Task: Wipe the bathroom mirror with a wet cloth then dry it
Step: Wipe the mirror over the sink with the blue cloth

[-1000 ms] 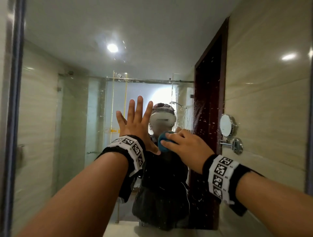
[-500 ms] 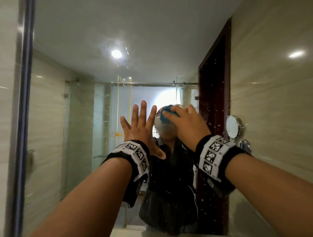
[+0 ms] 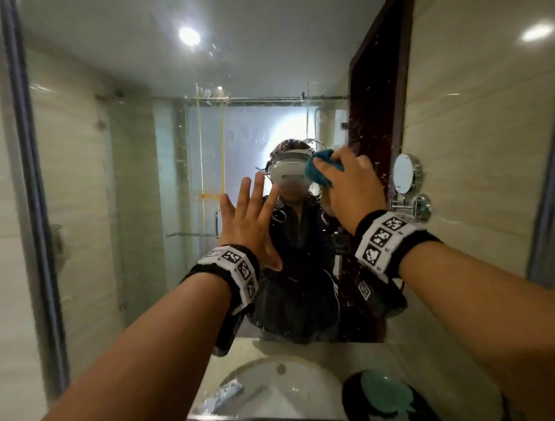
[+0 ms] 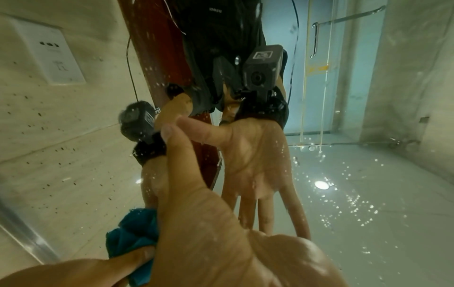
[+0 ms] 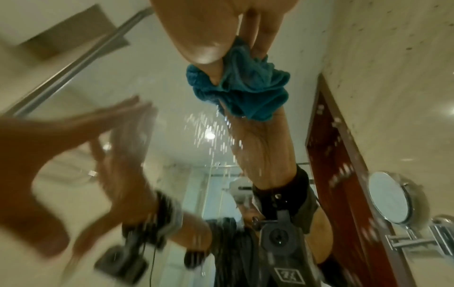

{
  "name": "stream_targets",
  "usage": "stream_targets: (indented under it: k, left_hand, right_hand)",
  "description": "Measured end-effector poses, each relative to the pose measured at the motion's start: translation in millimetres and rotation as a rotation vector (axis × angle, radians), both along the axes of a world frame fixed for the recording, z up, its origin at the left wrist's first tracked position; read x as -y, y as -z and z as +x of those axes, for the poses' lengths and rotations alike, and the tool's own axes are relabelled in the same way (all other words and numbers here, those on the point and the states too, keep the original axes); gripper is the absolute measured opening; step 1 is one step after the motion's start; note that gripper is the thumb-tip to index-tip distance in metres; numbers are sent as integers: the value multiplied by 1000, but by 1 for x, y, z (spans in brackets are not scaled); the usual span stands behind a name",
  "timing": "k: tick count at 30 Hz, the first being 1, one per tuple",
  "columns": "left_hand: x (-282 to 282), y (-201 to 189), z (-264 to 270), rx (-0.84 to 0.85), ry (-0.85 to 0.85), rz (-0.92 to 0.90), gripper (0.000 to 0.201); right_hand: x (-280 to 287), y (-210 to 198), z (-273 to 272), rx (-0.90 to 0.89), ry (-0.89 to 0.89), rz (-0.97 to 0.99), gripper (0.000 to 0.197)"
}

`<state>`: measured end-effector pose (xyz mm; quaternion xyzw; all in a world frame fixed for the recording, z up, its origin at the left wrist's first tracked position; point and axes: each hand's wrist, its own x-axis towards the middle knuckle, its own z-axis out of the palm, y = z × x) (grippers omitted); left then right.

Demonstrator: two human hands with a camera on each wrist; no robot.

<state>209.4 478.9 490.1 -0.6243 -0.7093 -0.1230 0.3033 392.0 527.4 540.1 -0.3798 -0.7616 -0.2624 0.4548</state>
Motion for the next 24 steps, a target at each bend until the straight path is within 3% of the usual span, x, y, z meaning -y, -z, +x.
stream_targets:
  k: [3, 5, 7, 9, 11, 13, 16, 19, 24]
  left_hand:
    - [-6, 4, -1, -5, -23, 22, 154]
    - [-8, 4, -2, -2, -22, 33, 154]
    - [-9, 4, -3, 0, -19, 36, 154]
    - [-10, 5, -2, 5, -17, 33, 155]
    - [-9, 6, -1, 12, -15, 40, 156]
    - [-9, 6, -1, 22, -10, 37, 156]
    - [-10, 9, 1, 28, -14, 34, 156]
    - [-10, 13, 1, 32, -21, 43, 155]
    - [-10, 23, 1, 43, -10, 60, 153]
  right_hand:
    - [-2, 50, -9, 249, -63, 129, 58]
    - [-3, 84, -7, 442, -50, 89, 41]
    - [-2, 107, -1, 558, -91, 14, 47]
    - [0, 106, 4, 571, -98, 13, 30]
    - [-10, 87, 8, 528, -119, 94, 43]
    - [-8, 56, 8, 285, -105, 71, 54]
    - [-3, 28, 10, -40, -65, 16, 52]
    - [-4, 38, 1, -16, -41, -3, 41]
    - [2, 109, -3, 348, -133, -40, 28]
